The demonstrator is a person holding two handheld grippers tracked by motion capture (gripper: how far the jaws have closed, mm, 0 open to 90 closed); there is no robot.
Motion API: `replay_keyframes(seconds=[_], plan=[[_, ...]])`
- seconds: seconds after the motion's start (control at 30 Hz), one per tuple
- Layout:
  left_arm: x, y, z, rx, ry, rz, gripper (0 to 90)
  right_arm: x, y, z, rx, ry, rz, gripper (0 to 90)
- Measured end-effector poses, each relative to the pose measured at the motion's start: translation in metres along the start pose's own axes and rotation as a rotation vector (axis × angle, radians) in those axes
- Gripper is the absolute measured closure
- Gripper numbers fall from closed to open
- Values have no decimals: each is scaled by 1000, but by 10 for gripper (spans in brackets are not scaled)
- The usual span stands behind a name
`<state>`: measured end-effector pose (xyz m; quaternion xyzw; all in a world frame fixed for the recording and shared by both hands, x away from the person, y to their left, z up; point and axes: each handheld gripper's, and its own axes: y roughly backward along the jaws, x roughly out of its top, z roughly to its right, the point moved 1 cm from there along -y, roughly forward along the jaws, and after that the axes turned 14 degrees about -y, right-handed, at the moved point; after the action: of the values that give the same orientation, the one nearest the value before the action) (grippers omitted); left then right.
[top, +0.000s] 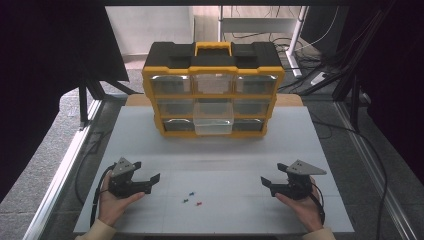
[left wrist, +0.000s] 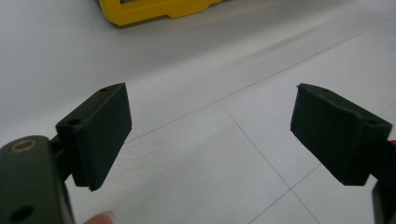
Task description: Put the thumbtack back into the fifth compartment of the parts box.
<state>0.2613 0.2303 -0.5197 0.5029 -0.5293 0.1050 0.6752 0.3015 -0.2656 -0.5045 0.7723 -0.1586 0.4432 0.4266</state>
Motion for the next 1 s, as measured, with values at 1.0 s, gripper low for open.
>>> replay_keyframes(seconds=[1.0], plan=[[10, 8, 5, -56, -26, -9, 131, -2, -3, 3, -10, 3, -20, 182]])
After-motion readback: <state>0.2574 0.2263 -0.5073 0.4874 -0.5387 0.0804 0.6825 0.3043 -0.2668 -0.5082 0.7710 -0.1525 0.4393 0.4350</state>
